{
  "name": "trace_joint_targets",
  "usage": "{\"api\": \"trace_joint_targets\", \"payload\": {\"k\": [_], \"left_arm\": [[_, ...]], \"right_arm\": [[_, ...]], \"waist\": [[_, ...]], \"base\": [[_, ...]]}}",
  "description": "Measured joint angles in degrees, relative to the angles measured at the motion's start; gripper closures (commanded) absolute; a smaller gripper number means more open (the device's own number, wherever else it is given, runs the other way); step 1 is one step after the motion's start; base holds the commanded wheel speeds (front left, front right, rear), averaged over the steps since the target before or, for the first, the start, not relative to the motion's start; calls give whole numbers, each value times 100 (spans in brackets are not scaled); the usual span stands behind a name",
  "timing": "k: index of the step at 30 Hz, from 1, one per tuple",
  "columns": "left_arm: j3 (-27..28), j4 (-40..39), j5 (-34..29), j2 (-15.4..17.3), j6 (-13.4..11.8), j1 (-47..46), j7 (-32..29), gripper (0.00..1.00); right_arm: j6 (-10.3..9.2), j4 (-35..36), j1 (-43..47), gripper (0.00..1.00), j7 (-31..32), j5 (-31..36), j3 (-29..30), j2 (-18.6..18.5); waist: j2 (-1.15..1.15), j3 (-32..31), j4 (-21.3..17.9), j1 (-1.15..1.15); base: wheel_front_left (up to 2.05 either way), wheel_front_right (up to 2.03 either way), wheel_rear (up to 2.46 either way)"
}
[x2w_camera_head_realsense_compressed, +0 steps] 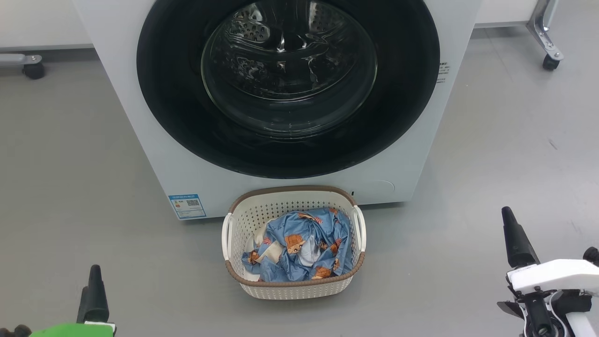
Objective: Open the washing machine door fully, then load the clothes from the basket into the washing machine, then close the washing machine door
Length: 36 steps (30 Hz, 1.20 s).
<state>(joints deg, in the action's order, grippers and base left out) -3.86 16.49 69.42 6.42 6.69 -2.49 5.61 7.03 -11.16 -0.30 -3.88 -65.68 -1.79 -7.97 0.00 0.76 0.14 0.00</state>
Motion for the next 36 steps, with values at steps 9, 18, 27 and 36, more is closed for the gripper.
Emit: {"api": "trace_joint_targets", "payload": {"k": [9,18,27,36], "left_arm": [[-12,-105,-1131,12,0,-1,121,0],[3,-170,-2056,-9,-4,2,258,0],[88,-248,-2991,-111,-30,9,404,0],[193,-315,-3800,-181,-30,11,550,0]], "right_arm": [[0,102,0,0,-178,1031,-240,-142],[2,157,0,0,-321,1970,-350,-214],[1,110,5,0,-480,2893,-413,-260],[0,2,9,0,-648,3708,-444,-261]], "waist": [[0,-3,-5,0],[0,-6,-13,0],[0,23,-12,0],[0,49,-4,0]], "base": [[0,0,0],[0,0,0],[0,0,0],[0,0,0]]}}
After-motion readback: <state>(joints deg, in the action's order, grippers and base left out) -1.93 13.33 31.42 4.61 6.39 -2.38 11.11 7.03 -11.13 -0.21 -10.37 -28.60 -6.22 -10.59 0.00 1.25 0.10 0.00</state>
